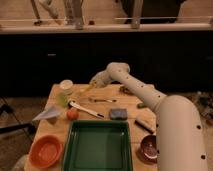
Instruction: Place banana in paper cup
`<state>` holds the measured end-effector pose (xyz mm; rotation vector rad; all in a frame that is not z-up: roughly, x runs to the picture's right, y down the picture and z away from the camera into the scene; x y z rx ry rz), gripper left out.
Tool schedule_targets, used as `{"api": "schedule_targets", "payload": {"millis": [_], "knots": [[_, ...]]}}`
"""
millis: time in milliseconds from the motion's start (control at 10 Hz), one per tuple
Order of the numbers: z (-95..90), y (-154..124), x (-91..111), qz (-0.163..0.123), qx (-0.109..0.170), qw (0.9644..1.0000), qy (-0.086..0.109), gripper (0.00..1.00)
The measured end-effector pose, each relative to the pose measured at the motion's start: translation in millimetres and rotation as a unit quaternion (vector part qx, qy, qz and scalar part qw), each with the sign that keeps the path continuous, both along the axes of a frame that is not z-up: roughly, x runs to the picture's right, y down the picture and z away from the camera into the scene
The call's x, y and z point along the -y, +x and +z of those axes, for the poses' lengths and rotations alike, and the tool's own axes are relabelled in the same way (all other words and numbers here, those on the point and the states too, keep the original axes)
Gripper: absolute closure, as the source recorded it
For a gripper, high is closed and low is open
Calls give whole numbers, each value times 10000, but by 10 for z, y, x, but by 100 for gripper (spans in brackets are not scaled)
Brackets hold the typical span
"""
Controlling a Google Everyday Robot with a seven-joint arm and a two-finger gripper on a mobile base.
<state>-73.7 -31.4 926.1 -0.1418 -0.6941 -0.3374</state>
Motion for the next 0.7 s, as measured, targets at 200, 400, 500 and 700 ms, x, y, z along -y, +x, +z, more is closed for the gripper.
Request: {"api": "schedule_targets", "payload": {"millis": [200,400,500,700], "knots": [[-58,-50,45,-80,52,9998,148,100],[-121,-223,200,-189,128,9992,337,100],[-148,-304,254,-223,158,9989,385,100],[-142,-349,357,-258,191,9982,502,100]]}}
